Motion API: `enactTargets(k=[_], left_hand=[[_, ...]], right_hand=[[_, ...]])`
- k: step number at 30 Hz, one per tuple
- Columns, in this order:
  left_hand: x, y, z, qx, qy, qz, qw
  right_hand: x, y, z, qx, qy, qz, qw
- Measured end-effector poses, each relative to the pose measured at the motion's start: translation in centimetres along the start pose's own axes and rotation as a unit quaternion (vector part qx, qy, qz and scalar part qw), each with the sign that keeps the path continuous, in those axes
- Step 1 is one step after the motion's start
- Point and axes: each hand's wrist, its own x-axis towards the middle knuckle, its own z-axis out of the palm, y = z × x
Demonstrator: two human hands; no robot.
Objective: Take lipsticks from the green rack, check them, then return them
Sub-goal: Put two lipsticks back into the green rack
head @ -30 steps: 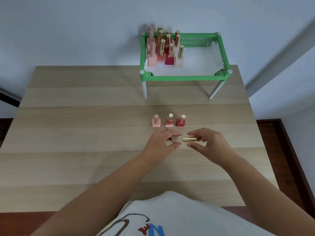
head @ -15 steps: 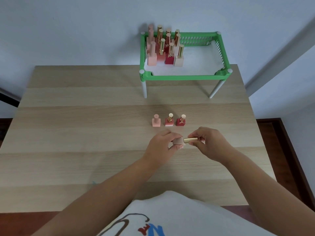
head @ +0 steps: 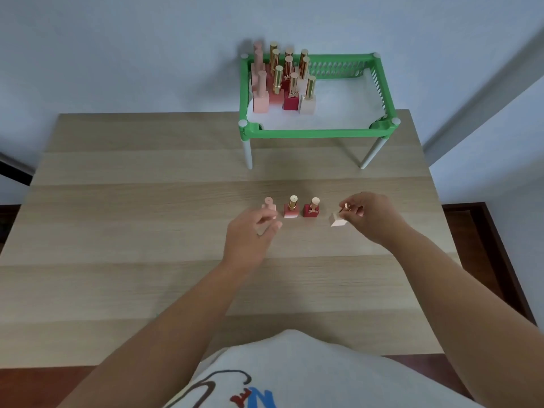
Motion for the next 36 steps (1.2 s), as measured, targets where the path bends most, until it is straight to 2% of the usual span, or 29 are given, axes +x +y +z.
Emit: enactTargets(k=[3, 10, 19, 23, 26, 29, 36], left_hand=[[0.7, -0.3, -0.6, -0.024, 0.04, -0.017, 0.999], [2.0, -0.3, -1.0, -0.04, 0.061, -0.027, 0.997], [2.9, -0.8, -0.1, -0.005, 0.037, -0.018, 0.999], [3.3, -1.0, -0.2, 0.018, 0.02, -0.022, 0.999], [3.7, -1.2, -0.2, 0.034, 0.01, -0.016, 0.999], [4.0, -1.3, -0.3, 0.049, 0.002, -0.005, 0.999], [4.6, -1.5, -0.2, 0.054, -0.027, -0.002, 0.998]], right_hand=[[1.2, 0.3, 0.2, -0.018, -0.003, 0.006, 1.0], [2.3, 0.0, 1.2, -0.042, -0.006, 0.011, 0.999], [2.1, 0.3, 1.4, -0.012, 0.009, 0.015, 1.0], [1.6, -1.0, 1.2, 0.016, 0.074, -0.041, 0.996], [1.8, -3.2, 1.5, -0.017, 0.104, -0.115, 0.988], [2.6, -5.2, 2.4, -0.062, 0.074, -0.137, 0.986], [3.6, -6.6, 4.4, -0.117, -0.011, -0.1, 0.988]])
